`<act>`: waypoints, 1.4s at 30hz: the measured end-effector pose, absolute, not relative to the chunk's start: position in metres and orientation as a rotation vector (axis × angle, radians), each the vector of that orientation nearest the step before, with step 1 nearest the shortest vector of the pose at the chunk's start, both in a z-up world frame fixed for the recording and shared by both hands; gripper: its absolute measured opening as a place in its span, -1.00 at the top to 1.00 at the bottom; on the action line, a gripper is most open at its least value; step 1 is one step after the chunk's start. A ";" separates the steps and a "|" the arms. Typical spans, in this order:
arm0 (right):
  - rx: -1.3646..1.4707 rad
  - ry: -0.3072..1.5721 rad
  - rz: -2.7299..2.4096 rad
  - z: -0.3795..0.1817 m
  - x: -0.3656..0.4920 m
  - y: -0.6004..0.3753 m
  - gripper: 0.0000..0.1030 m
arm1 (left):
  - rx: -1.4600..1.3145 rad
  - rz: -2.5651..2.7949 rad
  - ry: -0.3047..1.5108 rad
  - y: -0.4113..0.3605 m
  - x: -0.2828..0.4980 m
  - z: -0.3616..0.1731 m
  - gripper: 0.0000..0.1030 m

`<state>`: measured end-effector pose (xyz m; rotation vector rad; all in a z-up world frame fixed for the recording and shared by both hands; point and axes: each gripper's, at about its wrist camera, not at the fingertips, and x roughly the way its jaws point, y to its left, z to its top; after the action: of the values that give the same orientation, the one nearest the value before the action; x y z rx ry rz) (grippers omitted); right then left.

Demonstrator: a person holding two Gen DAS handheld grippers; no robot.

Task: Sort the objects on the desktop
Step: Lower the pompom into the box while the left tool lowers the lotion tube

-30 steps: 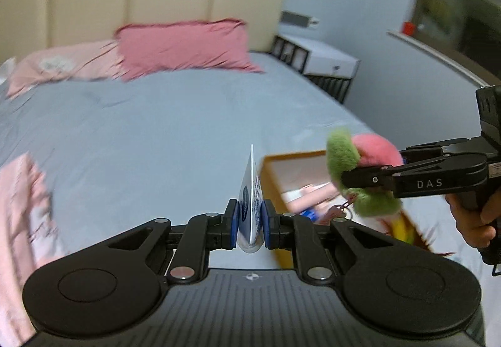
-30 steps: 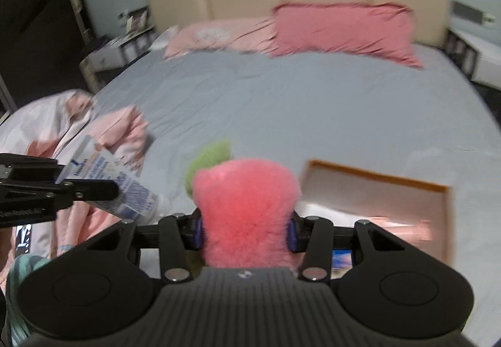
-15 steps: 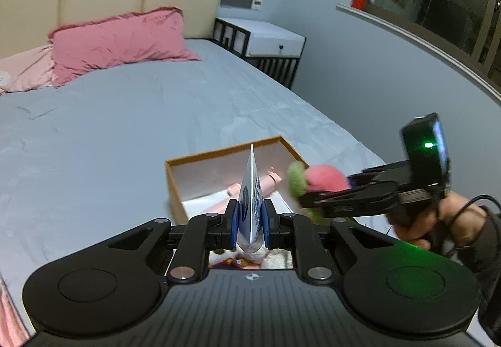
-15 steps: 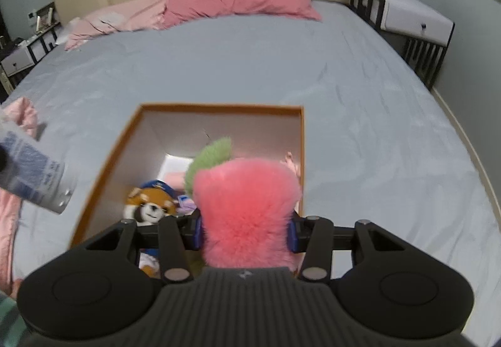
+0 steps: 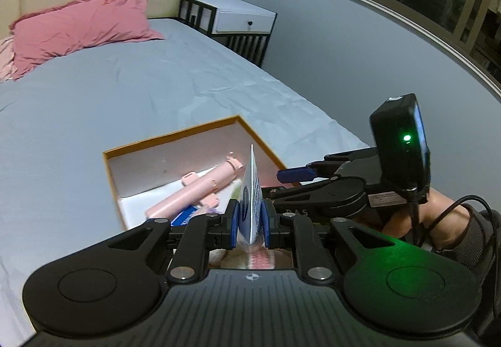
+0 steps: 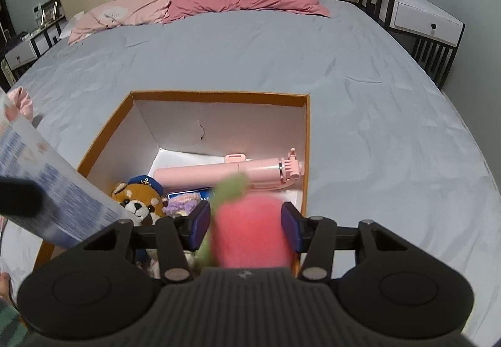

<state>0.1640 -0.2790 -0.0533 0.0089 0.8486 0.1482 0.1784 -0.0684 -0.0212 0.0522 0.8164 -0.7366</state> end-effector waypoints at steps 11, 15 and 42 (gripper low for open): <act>0.147 0.612 0.014 -0.026 0.094 -0.310 0.00 | 0.051 -0.836 0.868 -0.103 0.171 -0.028 0.67; 0.247 0.563 -0.079 -0.035 0.067 -0.328 0.00 | 0.078 -0.836 0.937 -0.120 0.173 -0.047 0.67; 0.358 0.578 -0.112 -0.072 0.050 -0.339 0.00 | 0.382 -0.733 1.079 -0.170 0.171 -0.118 0.65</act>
<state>0.0504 -0.3391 -0.0715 0.3575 0.5777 -0.1120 0.1707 -0.1699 -0.1178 0.3817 1.0793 -0.7335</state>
